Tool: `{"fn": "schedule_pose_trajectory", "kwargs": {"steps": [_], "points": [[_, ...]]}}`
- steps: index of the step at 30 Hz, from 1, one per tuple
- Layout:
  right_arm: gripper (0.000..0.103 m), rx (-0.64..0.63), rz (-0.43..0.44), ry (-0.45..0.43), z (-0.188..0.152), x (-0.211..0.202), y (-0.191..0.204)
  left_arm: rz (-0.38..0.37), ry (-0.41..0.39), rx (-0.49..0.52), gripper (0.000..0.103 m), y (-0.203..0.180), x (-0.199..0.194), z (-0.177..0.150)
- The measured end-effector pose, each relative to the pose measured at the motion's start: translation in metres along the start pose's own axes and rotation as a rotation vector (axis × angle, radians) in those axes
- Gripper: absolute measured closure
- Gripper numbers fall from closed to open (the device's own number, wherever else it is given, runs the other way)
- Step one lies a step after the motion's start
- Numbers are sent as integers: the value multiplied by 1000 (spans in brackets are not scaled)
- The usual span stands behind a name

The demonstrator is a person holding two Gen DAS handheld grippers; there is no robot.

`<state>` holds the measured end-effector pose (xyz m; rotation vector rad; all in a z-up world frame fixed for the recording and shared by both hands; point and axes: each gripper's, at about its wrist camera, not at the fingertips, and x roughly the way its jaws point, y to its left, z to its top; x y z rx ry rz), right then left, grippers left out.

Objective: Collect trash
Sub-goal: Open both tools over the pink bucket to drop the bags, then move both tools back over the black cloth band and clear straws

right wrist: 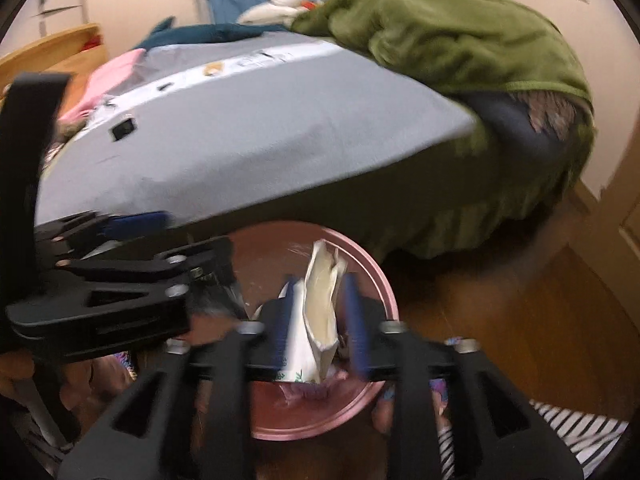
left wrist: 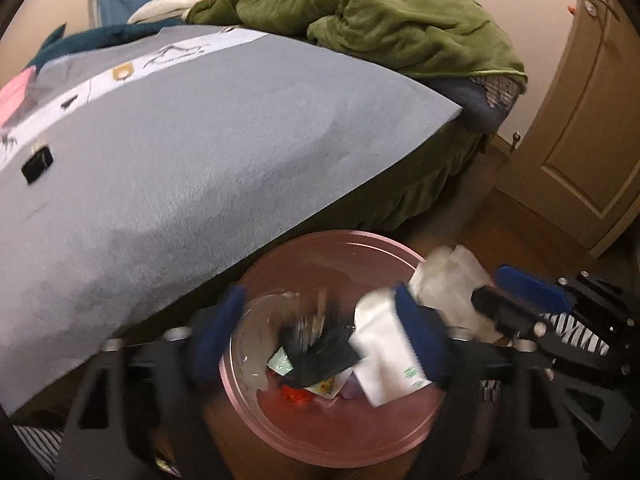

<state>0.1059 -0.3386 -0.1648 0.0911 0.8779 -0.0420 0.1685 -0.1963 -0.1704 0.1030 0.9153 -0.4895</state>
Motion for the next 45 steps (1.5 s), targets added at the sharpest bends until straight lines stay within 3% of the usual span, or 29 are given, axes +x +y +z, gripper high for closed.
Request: {"fn": "schedule_pose_trajectory", "kwargs": {"steps": [1, 2, 10, 14, 17, 24, 26, 33, 45], "points": [[45, 25, -12, 2, -1, 1, -4, 7, 8, -10, 18, 2, 3, -1], [39, 46, -18, 3, -1, 2, -9, 15, 21, -18, 16, 5, 7, -2], [18, 119, -29, 15, 1, 4, -19, 74, 48, -72, 16, 25, 12, -2], [14, 136, -1, -11, 10, 0, -13, 88, 16, -75, 16, 33, -8, 4], [13, 137, 42, -78, 21, -14, 0, 137, -36, -65, 16, 45, -37, 9], [5, 42, 154, -304, 54, -65, 57, 232, -242, -144, 9, 93, -117, 21], [5, 12, 186, -330, 61, -74, 75, 247, -287, -172, 8, 108, -139, 22], [5, -85, 292, -358, 82, -86, 132, 334, -382, -212, 8, 145, -182, 28], [5, -164, 330, -381, 119, -80, 195, 422, -489, -266, 8, 201, -224, 35]]}}
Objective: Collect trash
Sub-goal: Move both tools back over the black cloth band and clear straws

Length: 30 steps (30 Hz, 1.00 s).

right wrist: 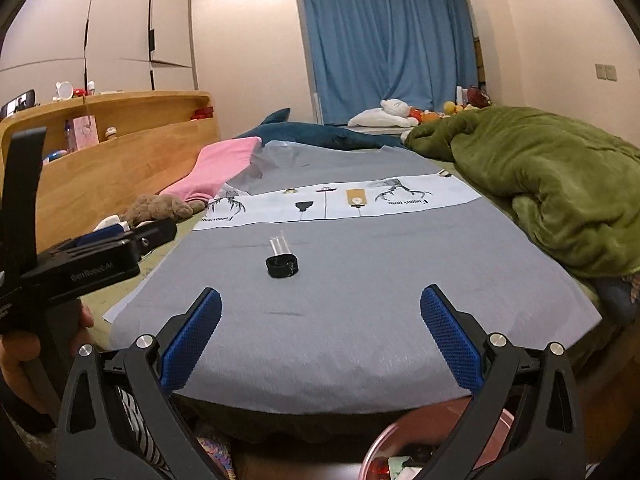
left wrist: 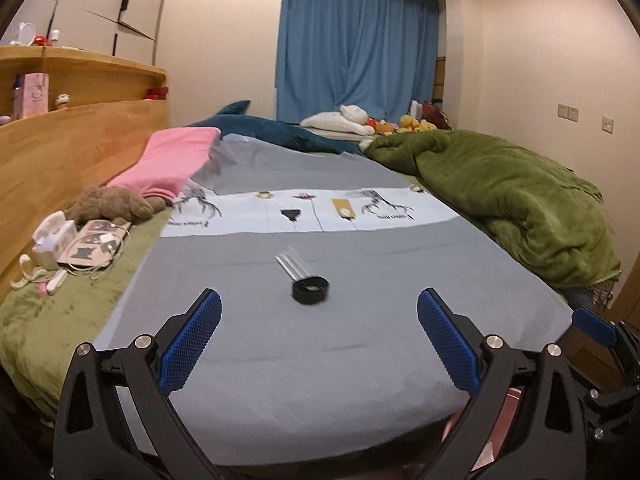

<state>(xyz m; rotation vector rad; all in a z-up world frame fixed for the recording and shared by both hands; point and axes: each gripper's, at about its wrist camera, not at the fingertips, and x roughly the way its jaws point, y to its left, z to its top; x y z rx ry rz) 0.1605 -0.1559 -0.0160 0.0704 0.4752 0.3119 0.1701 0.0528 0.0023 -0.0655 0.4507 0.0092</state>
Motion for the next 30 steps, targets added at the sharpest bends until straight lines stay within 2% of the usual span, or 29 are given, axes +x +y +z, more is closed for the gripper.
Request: {"fn": "schedule_pose_trajectory", "kwargs": {"steps": [9, 17, 23, 30], "points": [[5, -62, -3, 1, 12, 31, 22, 22, -2, -26, 8, 28, 24, 6], [5, -61, -2, 40, 17, 69, 30, 42, 1, -44, 8, 49, 44, 10], [5, -51, -13, 80, 14, 100, 30, 86, -2, -67, 8, 67, 65, 13], [5, -49, -35, 51, 18, 137, 32, 155, 10, -127, 8, 97, 90, 13]]}}
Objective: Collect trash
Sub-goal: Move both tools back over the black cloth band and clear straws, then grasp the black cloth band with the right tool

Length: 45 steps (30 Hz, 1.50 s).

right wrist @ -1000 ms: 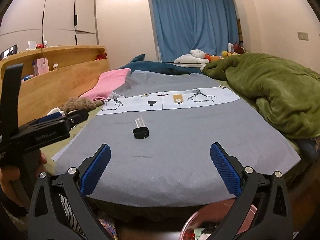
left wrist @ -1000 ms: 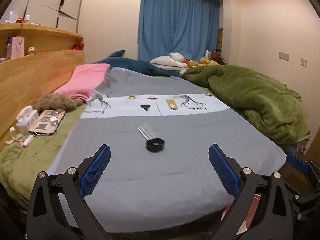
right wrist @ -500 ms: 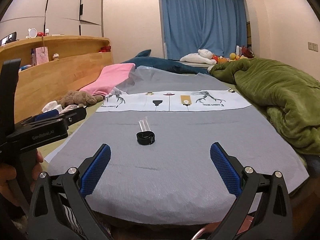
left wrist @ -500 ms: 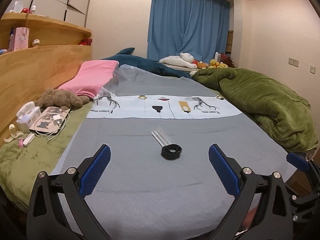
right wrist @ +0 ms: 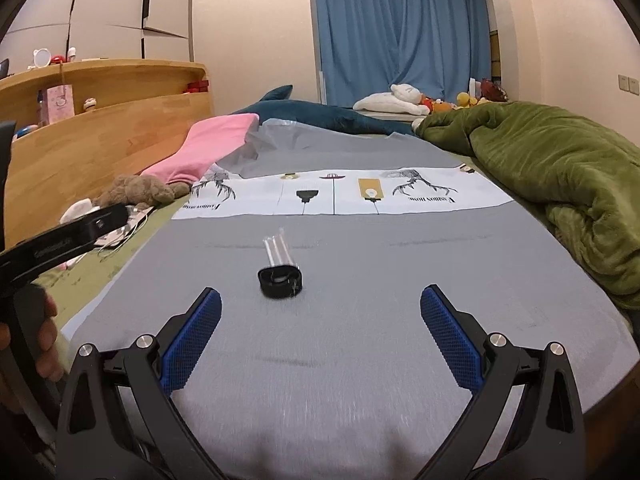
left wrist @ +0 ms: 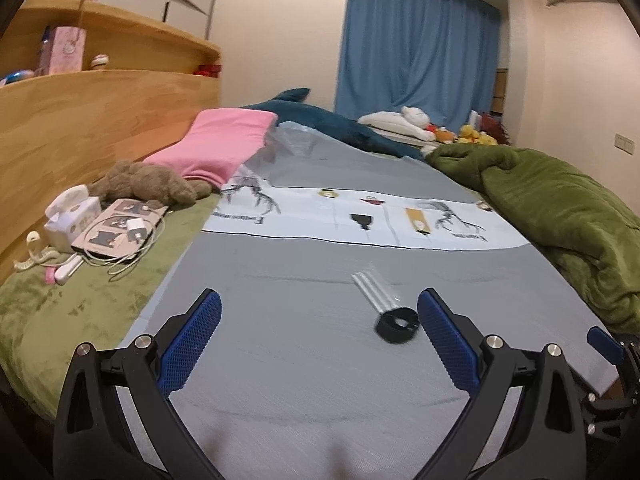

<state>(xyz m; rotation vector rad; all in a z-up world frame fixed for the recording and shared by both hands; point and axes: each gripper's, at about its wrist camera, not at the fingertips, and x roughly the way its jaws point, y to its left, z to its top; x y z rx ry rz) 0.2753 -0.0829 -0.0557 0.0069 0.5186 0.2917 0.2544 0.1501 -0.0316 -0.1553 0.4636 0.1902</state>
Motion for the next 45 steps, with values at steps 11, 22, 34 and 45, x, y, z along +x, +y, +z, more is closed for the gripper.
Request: {"fn": "schedule_pose_trajectory", "kwargs": {"steps": [11, 22, 34, 45], "points": [[5, -106, 77, 53, 8, 111, 34, 145, 78, -119, 8, 45, 35, 6], [5, -3, 100, 230, 8, 214, 42, 204, 186, -217, 8, 68, 64, 4], [56, 27, 166, 307, -3, 235, 42, 196, 211, -191, 8, 58, 71, 1], [93, -12, 155, 196, 8, 208, 44, 190, 211, -184, 8, 52, 71, 2]]}}
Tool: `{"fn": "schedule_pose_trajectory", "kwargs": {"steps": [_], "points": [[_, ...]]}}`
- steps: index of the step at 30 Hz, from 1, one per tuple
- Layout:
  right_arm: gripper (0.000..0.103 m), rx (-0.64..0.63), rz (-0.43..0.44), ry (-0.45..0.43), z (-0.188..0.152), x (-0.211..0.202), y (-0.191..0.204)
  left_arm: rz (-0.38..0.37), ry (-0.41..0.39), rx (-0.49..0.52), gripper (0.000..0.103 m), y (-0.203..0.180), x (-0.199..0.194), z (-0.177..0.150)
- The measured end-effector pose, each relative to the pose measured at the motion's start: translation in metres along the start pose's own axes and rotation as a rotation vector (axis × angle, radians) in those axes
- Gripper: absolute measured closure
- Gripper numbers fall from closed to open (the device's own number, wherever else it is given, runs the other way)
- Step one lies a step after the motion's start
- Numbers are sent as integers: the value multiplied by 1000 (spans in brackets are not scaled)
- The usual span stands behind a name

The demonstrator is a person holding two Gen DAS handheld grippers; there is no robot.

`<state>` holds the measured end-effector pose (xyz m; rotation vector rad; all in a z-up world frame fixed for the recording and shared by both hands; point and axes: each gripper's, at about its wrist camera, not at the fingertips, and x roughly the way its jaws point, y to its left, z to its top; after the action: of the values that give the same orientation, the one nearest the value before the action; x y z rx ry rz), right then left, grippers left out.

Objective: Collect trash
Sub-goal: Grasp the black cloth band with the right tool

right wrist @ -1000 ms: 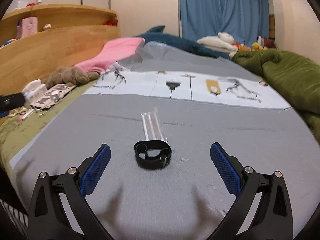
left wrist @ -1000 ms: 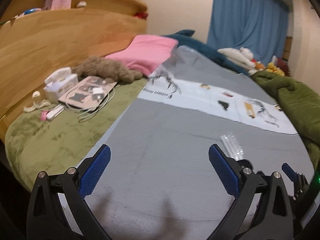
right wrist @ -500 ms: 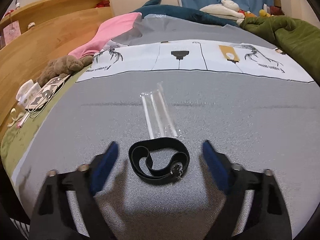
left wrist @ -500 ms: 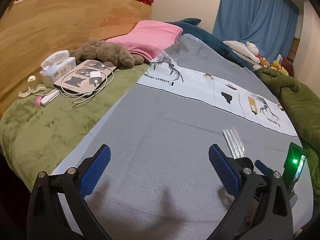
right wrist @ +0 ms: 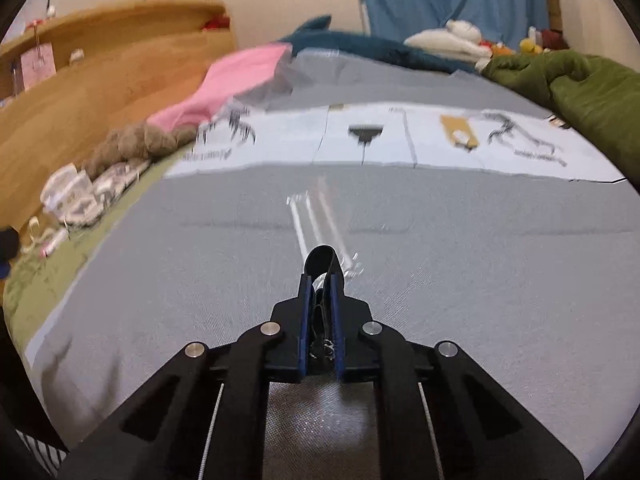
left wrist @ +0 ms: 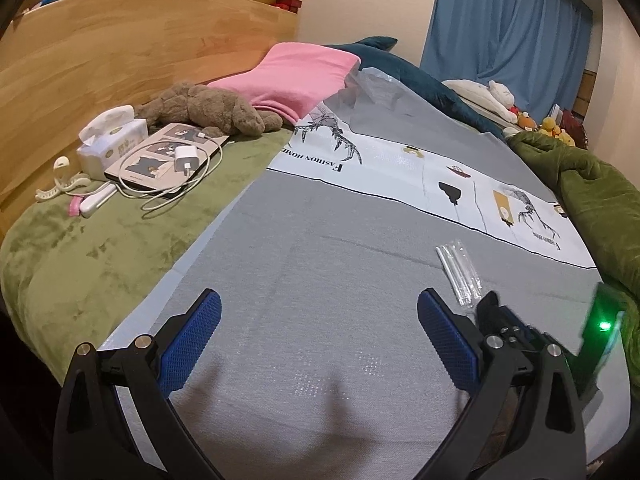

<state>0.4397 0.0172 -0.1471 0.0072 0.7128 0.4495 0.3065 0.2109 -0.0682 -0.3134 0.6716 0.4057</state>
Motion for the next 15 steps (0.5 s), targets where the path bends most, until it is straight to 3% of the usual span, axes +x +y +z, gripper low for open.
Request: {"fn": "schedule_pose_trajectory", "kwargs": {"steps": [6, 11, 15], "points": [[93, -67, -153, -151, 13, -38, -33, -10, -21, 17, 8, -13, -2, -3], [93, 13, -226, -162, 27, -52, -88, -55, -41, 18, 8, -30, 2, -8], [93, 11, -251, -144, 21, -56, -108, -111, -45, 66, 8, -75, 31, -8]]}}
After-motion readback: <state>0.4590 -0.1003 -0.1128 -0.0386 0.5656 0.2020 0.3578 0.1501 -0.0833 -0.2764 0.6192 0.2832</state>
